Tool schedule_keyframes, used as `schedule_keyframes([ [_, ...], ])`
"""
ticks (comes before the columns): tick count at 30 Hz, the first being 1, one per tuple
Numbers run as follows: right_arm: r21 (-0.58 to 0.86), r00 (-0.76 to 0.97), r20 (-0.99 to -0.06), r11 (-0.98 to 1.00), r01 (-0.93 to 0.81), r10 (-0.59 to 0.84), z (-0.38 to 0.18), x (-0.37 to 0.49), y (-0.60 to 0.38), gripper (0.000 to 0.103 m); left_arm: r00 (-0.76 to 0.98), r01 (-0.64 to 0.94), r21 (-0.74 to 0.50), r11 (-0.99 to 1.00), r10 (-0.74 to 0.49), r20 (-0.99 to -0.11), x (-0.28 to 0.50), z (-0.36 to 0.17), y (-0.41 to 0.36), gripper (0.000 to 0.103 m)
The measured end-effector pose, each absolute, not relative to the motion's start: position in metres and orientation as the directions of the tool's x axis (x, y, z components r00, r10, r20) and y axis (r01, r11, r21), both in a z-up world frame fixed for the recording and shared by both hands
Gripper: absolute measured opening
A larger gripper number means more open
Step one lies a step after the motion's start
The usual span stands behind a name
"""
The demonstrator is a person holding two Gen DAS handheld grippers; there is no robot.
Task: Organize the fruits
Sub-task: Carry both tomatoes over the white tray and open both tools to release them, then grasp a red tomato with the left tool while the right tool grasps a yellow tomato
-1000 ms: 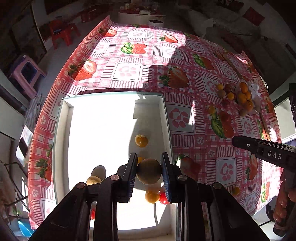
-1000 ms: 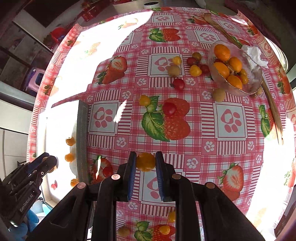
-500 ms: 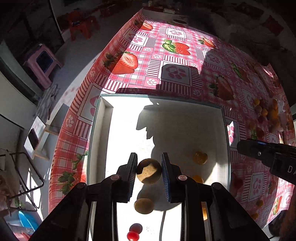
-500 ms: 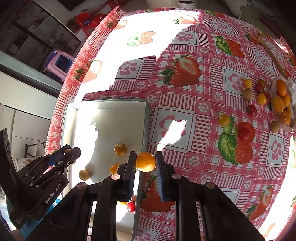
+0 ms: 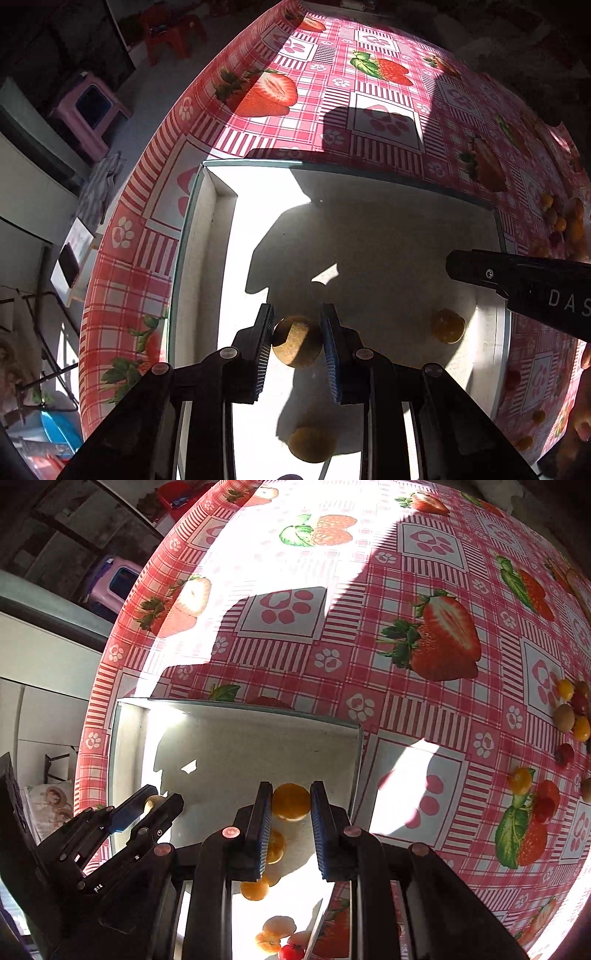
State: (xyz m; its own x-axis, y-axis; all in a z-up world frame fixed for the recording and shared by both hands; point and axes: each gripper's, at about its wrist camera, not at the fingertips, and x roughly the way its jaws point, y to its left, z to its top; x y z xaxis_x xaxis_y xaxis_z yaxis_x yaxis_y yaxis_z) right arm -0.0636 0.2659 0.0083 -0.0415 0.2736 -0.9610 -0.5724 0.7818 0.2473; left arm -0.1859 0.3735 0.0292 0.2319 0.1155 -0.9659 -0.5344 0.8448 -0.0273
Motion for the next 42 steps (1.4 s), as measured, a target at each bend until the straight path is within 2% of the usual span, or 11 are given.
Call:
schedule_keyframes([
  [9,0.213,-0.032,-0.969,0.768,-0.603,0.244,-0.004,-0.067,0.283,0.025,0.225,-0.523,-0.005,0.853,0.132,-0.965,-0.184,0.029,0.369,0.029],
  [12,0.244,-0.054,-0.963,0.77,-0.59,0.263,-0.003,-0.065,0.284,0.034,0.227,-0.521,0.006,0.853,0.145,-0.963,-0.184,0.03,0.369,0.072],
  [14,0.27,-0.055,-0.954,0.765,-0.584,0.295,0.007,-0.065,0.28,0.041,0.239,-0.511,0.021,0.859,0.166,-0.957,-0.186,0.034,0.368,0.072],
  [16,0.288,-0.041,-0.944,0.758,-0.586,0.326,0.017,-0.066,0.278,0.058,0.223,-0.508,0.028,0.861,0.163,-0.961,-0.187,0.033,0.368,0.072],
  [18,0.289,-0.011,-0.937,0.759,-0.584,0.349,0.029,-0.066,0.272,0.071,0.218,-0.508,0.03,0.861,0.162,-0.962,-0.188,0.034,0.369,0.072],
  [22,0.314,0.022,-0.92,0.768,-0.558,0.392,0.05,-0.064,0.251,0.08,0.224,-0.494,0.028,0.869,0.159,-0.961,-0.191,0.044,0.364,0.072],
  [30,0.299,0.083,-0.925,0.842,-0.449,0.372,0.069,-0.058,0.162,0.08,0.262,-0.406,0.023,0.913,0.141,-0.955,-0.18,0.066,0.327,0.072],
  [42,0.198,0.102,-0.968,0.944,-0.263,0.231,0.053,-0.089,0.031,0.08,0.307,-0.179,-0.014,0.984,0.043,-0.951,-0.158,0.087,0.24,0.072],
])
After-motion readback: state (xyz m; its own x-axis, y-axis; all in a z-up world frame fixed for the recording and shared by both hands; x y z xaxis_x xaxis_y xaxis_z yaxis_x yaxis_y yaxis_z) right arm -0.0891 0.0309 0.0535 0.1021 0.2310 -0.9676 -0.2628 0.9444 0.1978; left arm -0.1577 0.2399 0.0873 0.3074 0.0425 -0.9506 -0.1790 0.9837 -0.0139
